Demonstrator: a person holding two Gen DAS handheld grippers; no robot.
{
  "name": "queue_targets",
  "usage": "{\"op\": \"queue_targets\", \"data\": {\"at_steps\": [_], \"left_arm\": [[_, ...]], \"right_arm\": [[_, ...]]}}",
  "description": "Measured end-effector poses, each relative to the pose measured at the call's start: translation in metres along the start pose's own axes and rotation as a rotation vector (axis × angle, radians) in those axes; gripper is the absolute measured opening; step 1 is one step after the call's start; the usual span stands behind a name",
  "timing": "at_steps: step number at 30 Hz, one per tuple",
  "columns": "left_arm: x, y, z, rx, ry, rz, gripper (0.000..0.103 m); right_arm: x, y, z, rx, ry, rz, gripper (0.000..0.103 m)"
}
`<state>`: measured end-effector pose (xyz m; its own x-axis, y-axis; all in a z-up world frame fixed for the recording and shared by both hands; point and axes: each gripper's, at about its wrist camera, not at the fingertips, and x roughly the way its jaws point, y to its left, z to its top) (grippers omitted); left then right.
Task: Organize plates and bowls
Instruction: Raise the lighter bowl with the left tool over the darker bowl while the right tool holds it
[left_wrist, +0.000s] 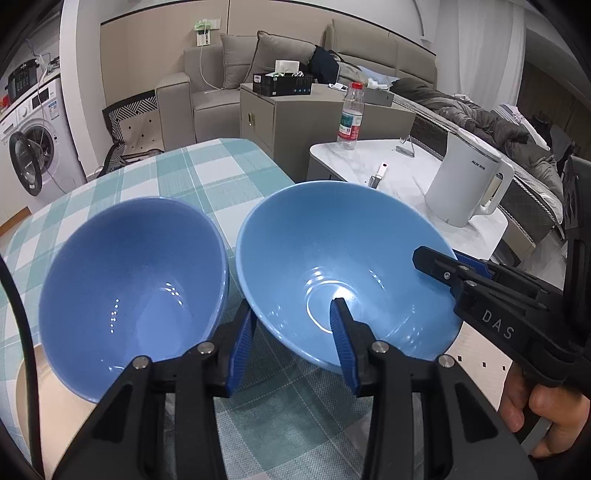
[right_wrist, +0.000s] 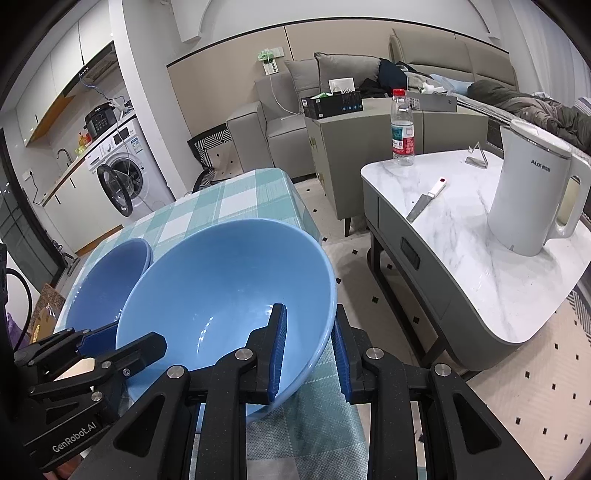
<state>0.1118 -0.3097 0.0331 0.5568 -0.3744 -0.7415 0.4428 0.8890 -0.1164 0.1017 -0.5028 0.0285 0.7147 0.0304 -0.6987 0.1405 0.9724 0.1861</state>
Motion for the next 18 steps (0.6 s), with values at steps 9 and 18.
{"op": "queue_targets", "data": {"at_steps": [9, 18], "left_arm": [[-0.019, 0.001, 0.008, 0.012, -0.049, 0.006, 0.040], [-0.032, 0.007, 0.013, 0.009, -0.086, 0.013, 0.040]], "right_arm": [[-0.020, 0.006, 0.004, -0.009, -0.055, 0.010, 0.025], [-0.043, 0.024, 0.007, -0.036, -0.119, -0.004, 0.025]]}}
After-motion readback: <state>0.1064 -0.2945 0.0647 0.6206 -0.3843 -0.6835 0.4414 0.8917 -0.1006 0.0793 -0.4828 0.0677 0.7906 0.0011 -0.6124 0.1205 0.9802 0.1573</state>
